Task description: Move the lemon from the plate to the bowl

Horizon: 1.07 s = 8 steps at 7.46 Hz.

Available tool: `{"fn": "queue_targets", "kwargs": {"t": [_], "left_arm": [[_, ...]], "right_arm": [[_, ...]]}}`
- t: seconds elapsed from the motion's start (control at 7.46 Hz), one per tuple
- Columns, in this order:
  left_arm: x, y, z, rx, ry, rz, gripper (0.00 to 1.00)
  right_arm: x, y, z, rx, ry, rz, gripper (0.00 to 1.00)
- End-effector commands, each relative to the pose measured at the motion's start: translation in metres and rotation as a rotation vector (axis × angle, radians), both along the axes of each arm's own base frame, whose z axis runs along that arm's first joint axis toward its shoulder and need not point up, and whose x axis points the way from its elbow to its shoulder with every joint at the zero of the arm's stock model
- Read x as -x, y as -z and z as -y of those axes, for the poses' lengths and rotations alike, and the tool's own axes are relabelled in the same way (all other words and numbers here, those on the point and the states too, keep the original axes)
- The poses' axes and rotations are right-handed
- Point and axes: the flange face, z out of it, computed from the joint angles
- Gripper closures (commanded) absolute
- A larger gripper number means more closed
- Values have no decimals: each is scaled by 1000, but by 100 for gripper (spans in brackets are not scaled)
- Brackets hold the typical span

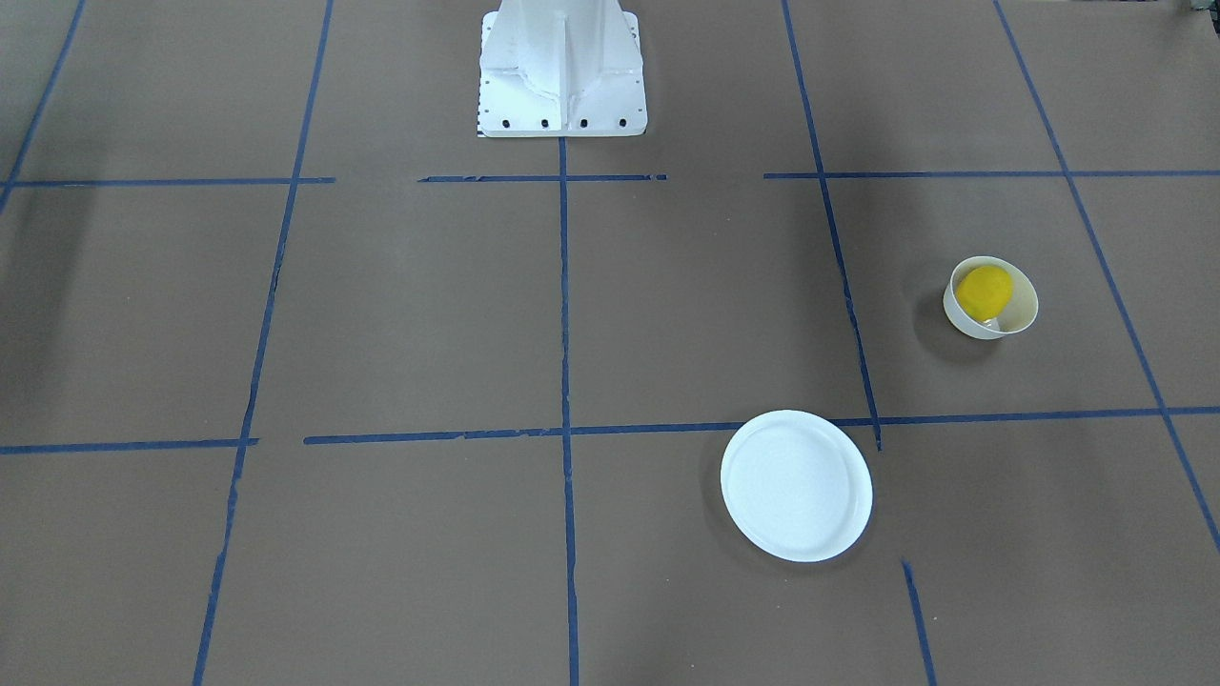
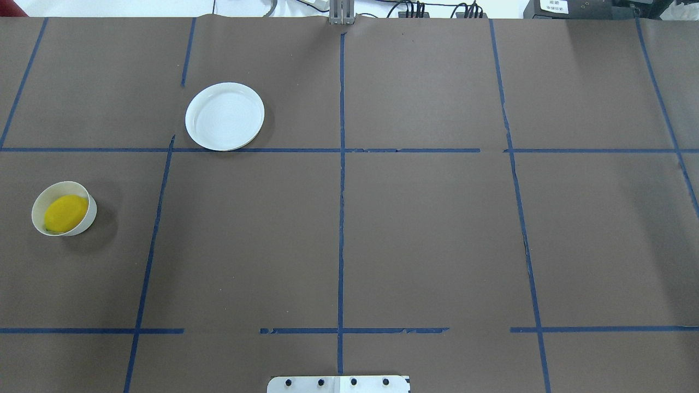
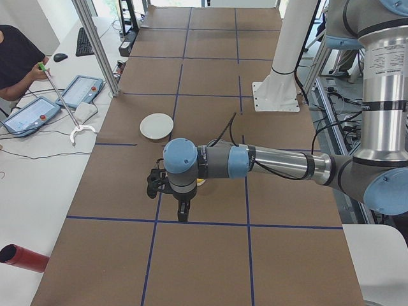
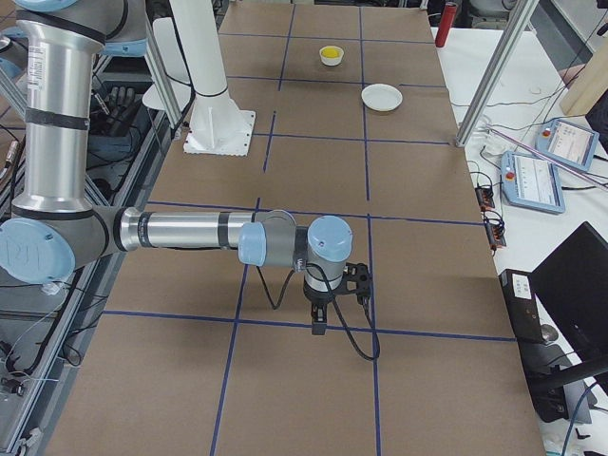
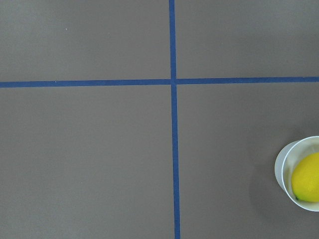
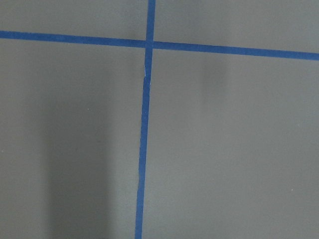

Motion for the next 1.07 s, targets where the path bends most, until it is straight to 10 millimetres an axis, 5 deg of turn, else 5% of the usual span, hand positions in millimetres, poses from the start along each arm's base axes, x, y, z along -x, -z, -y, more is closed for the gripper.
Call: {"fn": "queue_targets", "kwargs": {"t": [0.0,0.94], "left_arm": [[0,0,1,-2,0,1,0],[3,-1,1,-4,-2,45,0]], "right_arm": [[0,0,0,0,0,0,0],[0,0,0,0,0,0,0]]}}
